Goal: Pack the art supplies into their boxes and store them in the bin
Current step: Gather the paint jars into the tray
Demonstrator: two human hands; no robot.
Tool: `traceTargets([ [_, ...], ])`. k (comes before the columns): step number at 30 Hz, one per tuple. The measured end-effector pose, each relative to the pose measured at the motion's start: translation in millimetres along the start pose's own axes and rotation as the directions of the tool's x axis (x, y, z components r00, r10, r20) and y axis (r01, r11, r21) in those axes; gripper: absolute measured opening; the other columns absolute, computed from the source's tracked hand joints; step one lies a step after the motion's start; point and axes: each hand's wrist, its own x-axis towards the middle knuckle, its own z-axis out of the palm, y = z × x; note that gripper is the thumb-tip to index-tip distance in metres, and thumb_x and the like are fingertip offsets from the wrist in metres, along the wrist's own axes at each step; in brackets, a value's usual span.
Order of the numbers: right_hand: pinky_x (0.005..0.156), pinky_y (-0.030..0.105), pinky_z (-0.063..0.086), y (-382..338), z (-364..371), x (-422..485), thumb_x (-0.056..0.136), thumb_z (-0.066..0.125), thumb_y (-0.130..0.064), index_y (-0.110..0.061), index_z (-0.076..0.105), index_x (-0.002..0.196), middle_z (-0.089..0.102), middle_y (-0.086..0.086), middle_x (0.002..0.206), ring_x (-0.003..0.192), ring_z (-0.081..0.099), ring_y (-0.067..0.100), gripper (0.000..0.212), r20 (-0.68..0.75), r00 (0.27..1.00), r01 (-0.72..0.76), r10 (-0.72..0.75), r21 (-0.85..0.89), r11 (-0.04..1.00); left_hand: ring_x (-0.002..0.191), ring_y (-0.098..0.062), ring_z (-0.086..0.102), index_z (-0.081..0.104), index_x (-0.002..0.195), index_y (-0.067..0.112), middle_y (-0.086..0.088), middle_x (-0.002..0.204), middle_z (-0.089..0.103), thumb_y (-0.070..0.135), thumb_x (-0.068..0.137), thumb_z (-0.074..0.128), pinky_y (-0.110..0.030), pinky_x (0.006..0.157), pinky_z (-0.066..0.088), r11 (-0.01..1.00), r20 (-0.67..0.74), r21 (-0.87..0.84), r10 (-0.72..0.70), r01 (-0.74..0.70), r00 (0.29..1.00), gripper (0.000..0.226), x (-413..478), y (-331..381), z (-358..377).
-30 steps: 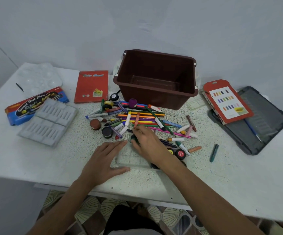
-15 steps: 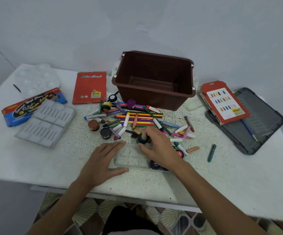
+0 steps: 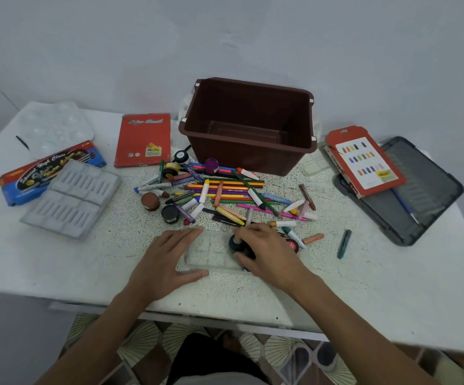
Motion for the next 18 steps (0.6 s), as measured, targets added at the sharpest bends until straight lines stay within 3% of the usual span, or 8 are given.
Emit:
traceTargets([
  [3,0.078,0.033,0.046,0.6,5.2,0.5,0.082,0.075,-0.021,-0.012,0.062,0.091,0.07,0.005,0.109,0.093,0.056,0.026,0.018,-0.037,0.999,0.024,-0.026,-0.036,0.999,0.126,-0.013,0.044,0.035,0.151,0.024,0.011,0.144,0.045,0.076,0.082,0.053,-0.028,0.104,0.031,1.0,-0.004,0.019,0.009,-0.009,1.0,0.089,0.0,0.4,-0.1],
  [6,0.082,0.038,0.051,1.6,8.1,-0.5,0.085,0.071,-0.029,-0.012,0.066,0.096,0.069,0.006,0.115,0.096,0.055,0.026,0.021,-0.053,0.998,0.016,-0.018,-0.05,0.999,0.125,-0.014,0.045,0.036,0.151,0.023,0.009,0.144,0.046,0.075,0.082,0.054,-0.028,0.104,0.033,0.999,-0.014,0.034,0.016,-0.015,1.0,0.089,0.2,0.9,0.3],
  [10,0.087,0.039,0.048,4.0,5.9,-6.4,0.084,0.05,-0.059,-0.016,0.063,0.108,0.064,0.003,0.119,0.103,0.053,0.024,0.05,0.032,0.999,-0.002,0.005,-0.096,0.995,0.124,-0.017,0.046,0.038,0.15,0.018,0.003,0.143,0.047,0.074,0.081,0.059,-0.031,0.104,0.038,0.998,-0.065,0.049,0.042,-0.039,0.997,0.091,0.0,1.2,0.6],
  [13,0.091,0.04,0.045,9.9,5.0,-14.9,0.078,0.053,-0.071,-0.022,0.057,0.121,0.056,0.001,0.125,0.11,0.049,0.024,0.065,0.091,0.996,-0.005,0.017,-0.134,0.991,0.124,-0.018,0.047,0.044,0.146,0.014,-0.001,0.141,0.048,0.072,0.077,0.065,-0.03,0.105,0.038,0.998,-0.126,0.04,0.055,-0.05,0.99,0.092,-2.1,0.9,-0.5],
  [18,0.089,0.039,0.045,21.9,3.6,-26.7,0.077,0.059,-0.068,-0.029,0.046,0.135,0.054,-0.002,0.125,0.11,0.049,0.023,0.071,0.101,0.994,-0.022,0.037,-0.147,0.989,0.118,-0.024,0.051,0.056,0.133,0.005,-0.009,0.131,0.055,0.052,0.097,0.049,-0.032,0.101,0.041,0.999,-0.271,0.005,-0.034,0.036,0.962,0.06,-4.8,4.7,-2.4],
])
